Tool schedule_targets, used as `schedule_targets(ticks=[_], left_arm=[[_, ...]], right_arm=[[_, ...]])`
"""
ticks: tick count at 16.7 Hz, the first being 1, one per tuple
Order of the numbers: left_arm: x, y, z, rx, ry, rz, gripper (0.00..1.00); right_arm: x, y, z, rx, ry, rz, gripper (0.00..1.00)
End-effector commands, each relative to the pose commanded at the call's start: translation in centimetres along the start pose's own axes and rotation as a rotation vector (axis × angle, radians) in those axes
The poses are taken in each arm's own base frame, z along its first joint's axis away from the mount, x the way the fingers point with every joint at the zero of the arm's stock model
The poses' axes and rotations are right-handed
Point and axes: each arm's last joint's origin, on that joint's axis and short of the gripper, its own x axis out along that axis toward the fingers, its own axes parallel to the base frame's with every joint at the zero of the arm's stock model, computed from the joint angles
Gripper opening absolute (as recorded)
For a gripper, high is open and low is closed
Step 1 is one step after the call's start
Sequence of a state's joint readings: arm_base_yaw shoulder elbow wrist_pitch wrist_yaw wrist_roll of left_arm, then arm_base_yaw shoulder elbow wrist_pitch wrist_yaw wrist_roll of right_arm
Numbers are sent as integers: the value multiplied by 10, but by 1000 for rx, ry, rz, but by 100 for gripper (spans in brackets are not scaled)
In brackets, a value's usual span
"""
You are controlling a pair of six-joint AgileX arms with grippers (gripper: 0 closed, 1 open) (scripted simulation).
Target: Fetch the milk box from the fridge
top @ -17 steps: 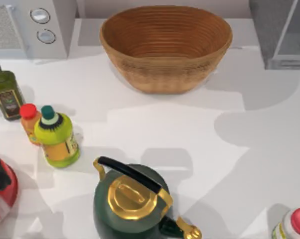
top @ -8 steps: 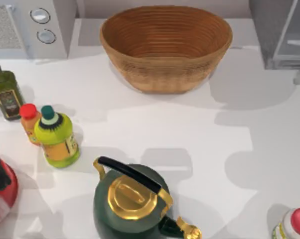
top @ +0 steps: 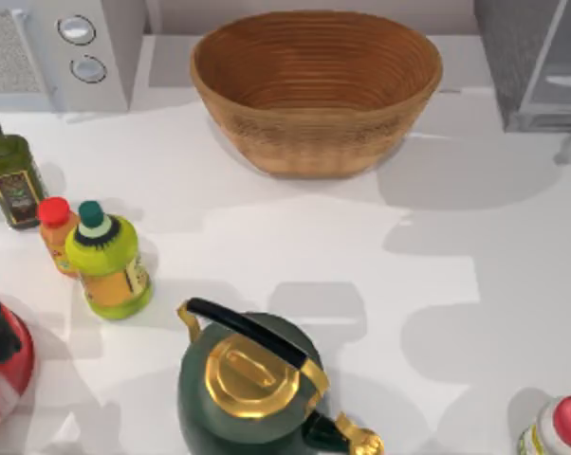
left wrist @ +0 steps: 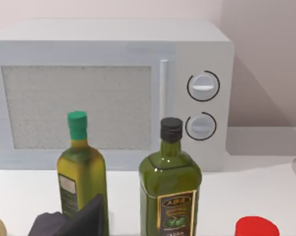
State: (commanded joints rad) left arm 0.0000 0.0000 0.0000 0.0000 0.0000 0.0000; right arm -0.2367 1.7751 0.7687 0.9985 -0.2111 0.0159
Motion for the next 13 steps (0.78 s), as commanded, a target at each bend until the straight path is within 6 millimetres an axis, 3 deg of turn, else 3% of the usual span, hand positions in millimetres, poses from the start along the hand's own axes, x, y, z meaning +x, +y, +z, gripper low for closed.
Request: schedule_targets(ticks=[4,8,10,13], left_arm=[[0,0,0,0,0,0,100],[0,0,0,0,0,0,100],[0,0,0,0,0,0,100],[0,0,0,0,0,0,100]], right_arm=[[-43,20,38,-9,-18,1,0],[-111,43,65,-16,-46,3,0],[-147,52,66,-17,-57,3,0],[-194,63,52,-15,-67,4,0]])
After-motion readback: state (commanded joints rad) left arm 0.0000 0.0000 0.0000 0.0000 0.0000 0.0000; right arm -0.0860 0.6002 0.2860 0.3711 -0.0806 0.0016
